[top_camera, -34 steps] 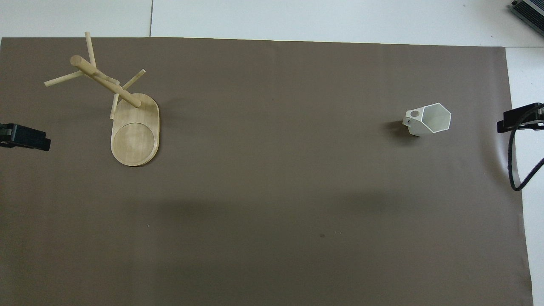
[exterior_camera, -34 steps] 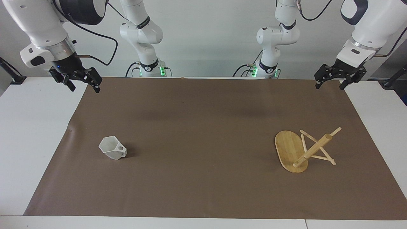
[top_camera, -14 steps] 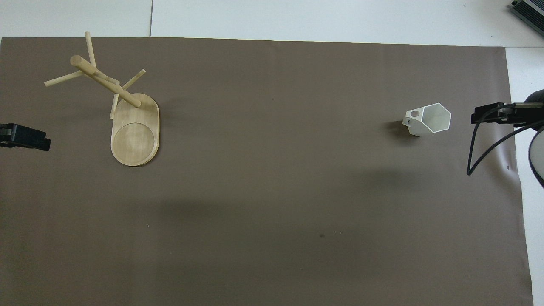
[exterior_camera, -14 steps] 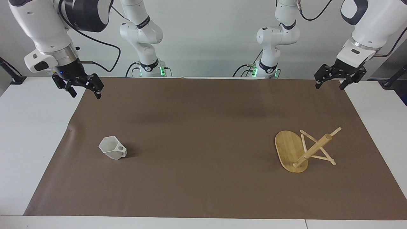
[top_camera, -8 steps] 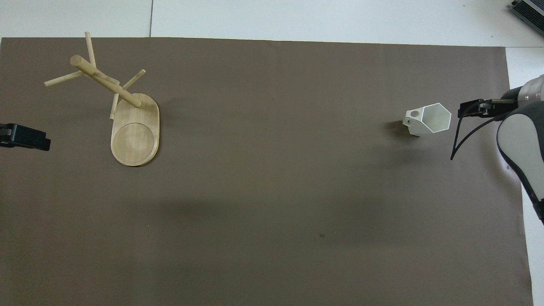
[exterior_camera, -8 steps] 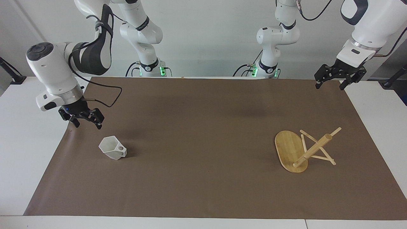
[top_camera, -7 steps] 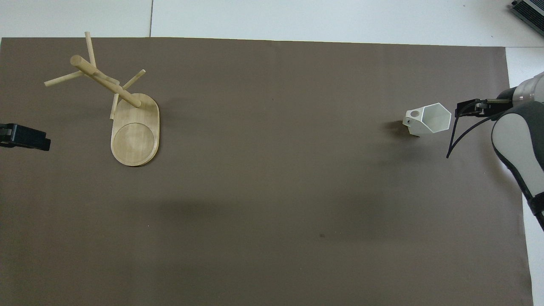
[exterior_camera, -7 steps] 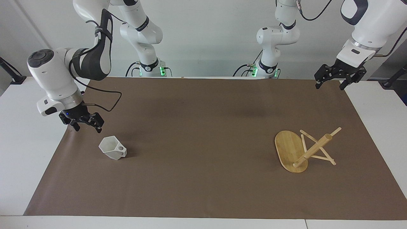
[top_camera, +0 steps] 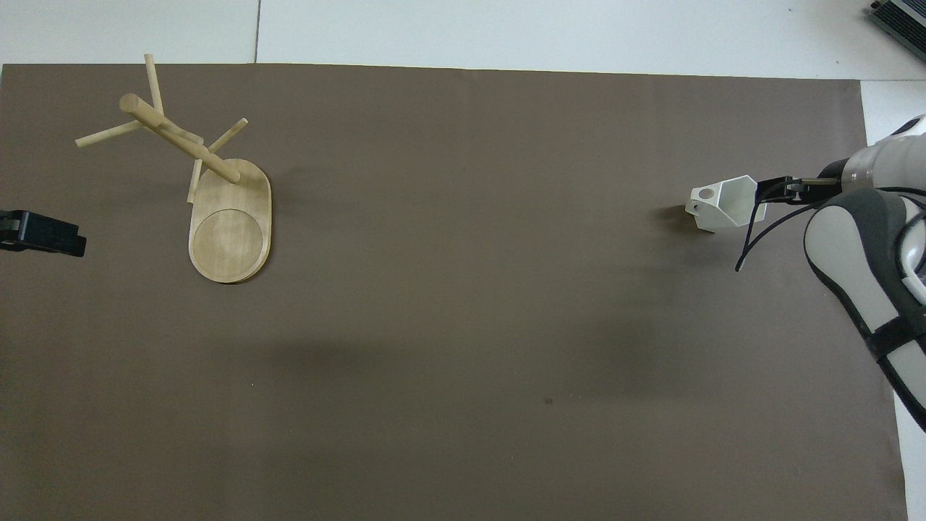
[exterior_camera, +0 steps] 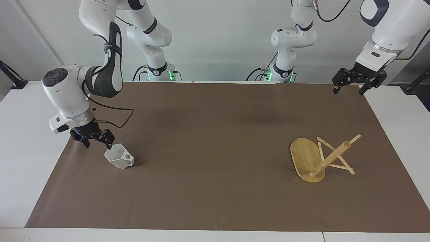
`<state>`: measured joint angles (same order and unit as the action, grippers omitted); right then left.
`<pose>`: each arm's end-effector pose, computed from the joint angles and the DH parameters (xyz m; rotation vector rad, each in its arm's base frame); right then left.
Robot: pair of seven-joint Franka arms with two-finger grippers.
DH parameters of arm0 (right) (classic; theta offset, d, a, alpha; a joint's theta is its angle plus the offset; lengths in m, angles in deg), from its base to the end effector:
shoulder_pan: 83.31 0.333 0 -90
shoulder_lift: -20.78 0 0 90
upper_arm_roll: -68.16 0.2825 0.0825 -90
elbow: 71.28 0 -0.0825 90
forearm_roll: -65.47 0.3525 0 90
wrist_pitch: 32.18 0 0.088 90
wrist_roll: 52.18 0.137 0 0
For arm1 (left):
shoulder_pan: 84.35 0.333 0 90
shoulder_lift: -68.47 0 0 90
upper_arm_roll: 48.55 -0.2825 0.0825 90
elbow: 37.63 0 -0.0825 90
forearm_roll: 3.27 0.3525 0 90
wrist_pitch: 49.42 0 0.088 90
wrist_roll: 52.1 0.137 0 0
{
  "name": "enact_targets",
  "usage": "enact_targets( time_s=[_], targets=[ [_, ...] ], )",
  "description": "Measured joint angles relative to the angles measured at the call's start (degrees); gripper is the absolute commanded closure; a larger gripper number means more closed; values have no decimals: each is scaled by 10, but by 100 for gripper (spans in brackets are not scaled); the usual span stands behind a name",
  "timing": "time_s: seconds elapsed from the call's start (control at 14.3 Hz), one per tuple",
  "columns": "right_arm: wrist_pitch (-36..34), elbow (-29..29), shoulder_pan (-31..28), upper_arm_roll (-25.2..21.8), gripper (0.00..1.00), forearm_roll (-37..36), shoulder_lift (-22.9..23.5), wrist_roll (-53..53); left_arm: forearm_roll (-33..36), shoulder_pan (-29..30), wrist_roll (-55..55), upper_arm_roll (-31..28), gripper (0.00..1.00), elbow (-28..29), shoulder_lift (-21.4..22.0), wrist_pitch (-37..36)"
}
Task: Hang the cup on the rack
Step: 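Reach the right gripper to the white cup and grasp its rim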
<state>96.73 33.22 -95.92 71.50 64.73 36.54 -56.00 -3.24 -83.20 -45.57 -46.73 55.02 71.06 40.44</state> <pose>0.6014 -0.1005 0.3542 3.1171 -0.1422 0.2361 0.5097 -0.0062 0.5638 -3.1336 0.1971 0.0057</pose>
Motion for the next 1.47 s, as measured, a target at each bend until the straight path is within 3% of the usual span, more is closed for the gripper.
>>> enact_targets(
  time_s=[0.91,1.05,1.19,1.47],
  targets=[
    [24,7,3,1,0,0,27,-1,0,0,0,0,0,0,0,0],
    [24,7,3,1,10,0,28,-1,0,0,0,0,0,0,0,0],
    [24,7,3,1,26,0,28,-1,0,0,0,0,0,0,0,0],
    [20,8,4,1,42,0,28,-1,0,0,0,0,0,0,0,0]
  ],
)
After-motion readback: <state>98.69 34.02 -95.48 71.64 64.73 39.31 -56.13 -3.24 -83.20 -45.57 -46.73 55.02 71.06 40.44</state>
